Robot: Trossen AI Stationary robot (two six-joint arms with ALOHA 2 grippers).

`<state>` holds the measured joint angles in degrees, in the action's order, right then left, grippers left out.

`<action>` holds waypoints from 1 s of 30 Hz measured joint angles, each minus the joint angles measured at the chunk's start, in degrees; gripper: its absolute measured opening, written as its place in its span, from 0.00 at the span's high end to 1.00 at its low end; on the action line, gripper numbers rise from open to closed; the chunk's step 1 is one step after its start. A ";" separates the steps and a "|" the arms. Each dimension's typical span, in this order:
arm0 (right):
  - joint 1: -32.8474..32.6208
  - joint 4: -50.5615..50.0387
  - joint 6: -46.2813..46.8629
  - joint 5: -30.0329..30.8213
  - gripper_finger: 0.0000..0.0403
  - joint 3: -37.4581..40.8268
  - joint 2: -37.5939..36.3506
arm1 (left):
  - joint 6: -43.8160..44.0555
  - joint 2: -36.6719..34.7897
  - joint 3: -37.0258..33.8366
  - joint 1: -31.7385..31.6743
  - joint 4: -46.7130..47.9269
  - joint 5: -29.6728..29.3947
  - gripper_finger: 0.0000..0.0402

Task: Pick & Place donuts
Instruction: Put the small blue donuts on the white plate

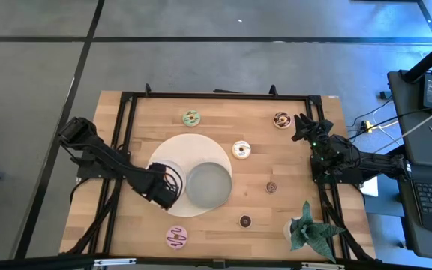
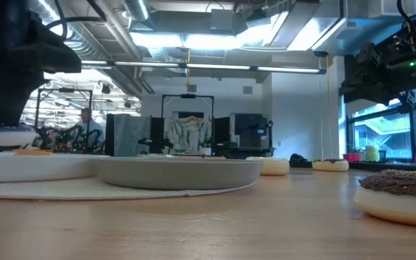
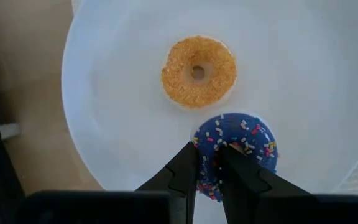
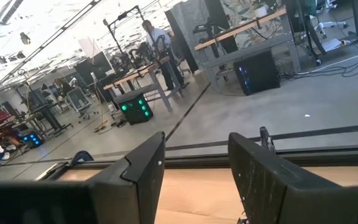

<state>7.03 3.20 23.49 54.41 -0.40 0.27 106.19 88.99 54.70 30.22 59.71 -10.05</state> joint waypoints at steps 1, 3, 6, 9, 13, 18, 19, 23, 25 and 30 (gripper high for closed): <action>-0.01 0.01 0.02 0.00 0.56 0.00 -0.01 | 0.06 0.11 0.00 -0.03 -0.05 0.34 0.87; -0.02 0.00 0.02 0.00 0.56 0.00 0.00 | 0.43 0.36 -0.01 -0.03 0.00 0.57 0.87; -0.01 0.00 0.01 0.00 0.56 0.00 -0.02 | 0.86 0.99 -0.02 -0.01 -0.66 0.72 0.87; 0.00 0.00 0.02 0.00 0.56 0.00 0.00 | 0.90 2.47 -0.02 -0.03 -1.55 0.77 0.87; -0.01 0.01 0.00 0.00 0.56 0.01 0.00 | 1.96 5.13 -0.02 -0.03 -1.92 0.79 0.87; -0.02 0.00 0.02 0.00 0.56 0.00 0.00 | 2.04 6.14 -0.02 -0.03 -2.79 0.76 0.87; 0.00 0.00 0.03 0.00 0.56 0.00 -0.02 | 2.09 6.28 -0.02 -0.03 -2.87 0.69 0.87; -0.02 0.02 0.19 0.00 0.56 0.00 0.00 | 2.08 6.32 -0.02 -0.03 -2.80 0.22 0.86; -0.01 0.00 0.20 0.00 0.56 0.00 0.00 | 2.00 6.32 -0.02 -0.03 -2.78 0.18 0.86; -0.01 0.01 0.17 0.00 0.56 0.00 0.00 | 0.37 6.32 -0.02 -0.01 -2.66 0.19 0.86</action>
<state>7.02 3.21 23.65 54.41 -0.40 0.27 106.56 95.31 54.68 30.22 57.04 -9.86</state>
